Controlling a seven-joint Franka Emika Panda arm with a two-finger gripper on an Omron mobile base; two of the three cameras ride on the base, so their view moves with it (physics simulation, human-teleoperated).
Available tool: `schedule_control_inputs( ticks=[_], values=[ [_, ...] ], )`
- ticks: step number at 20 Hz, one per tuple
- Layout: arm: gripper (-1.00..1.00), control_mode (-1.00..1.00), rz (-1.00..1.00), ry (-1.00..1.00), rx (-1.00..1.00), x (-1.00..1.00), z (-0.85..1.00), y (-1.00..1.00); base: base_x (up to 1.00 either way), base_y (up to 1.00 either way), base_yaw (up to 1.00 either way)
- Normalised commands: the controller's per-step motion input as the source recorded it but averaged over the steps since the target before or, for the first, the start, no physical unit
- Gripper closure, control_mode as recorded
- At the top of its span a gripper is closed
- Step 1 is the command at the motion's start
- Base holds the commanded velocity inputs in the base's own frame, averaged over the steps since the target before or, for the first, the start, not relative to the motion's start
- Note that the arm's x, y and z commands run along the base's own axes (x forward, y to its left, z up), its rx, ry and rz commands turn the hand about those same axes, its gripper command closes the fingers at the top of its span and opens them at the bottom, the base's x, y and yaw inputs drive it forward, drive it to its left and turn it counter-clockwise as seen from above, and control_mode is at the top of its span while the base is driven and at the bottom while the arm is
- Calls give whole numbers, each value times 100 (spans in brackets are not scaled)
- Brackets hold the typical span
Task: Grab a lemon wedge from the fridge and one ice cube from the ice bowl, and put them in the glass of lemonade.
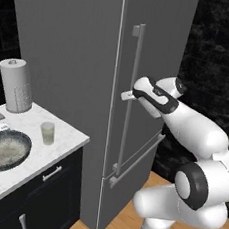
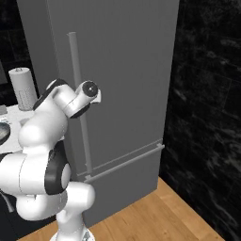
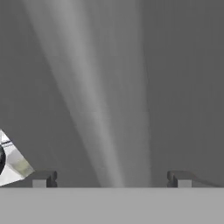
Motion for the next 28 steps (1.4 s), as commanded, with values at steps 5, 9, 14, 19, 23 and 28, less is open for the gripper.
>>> schedule_control_inputs(
  ticks=[5,9,14,19,23,28],
  values=[
    [-100,-100,0,-2,0,28,-4,14,0,0,0],
    [100,-100,0,5,0,3,0,1,0,0,0],
    [100,-100,0,1,0,0,0,0,0,0,0],
    [100,-100,0,0,0,0,0,-38,0,0,0],
    [100,-100,0,0,0,0,1,-88,0,0,0],
    [100,-100,-1,0,0,0,10,-99,0,0,0]
  ],
)
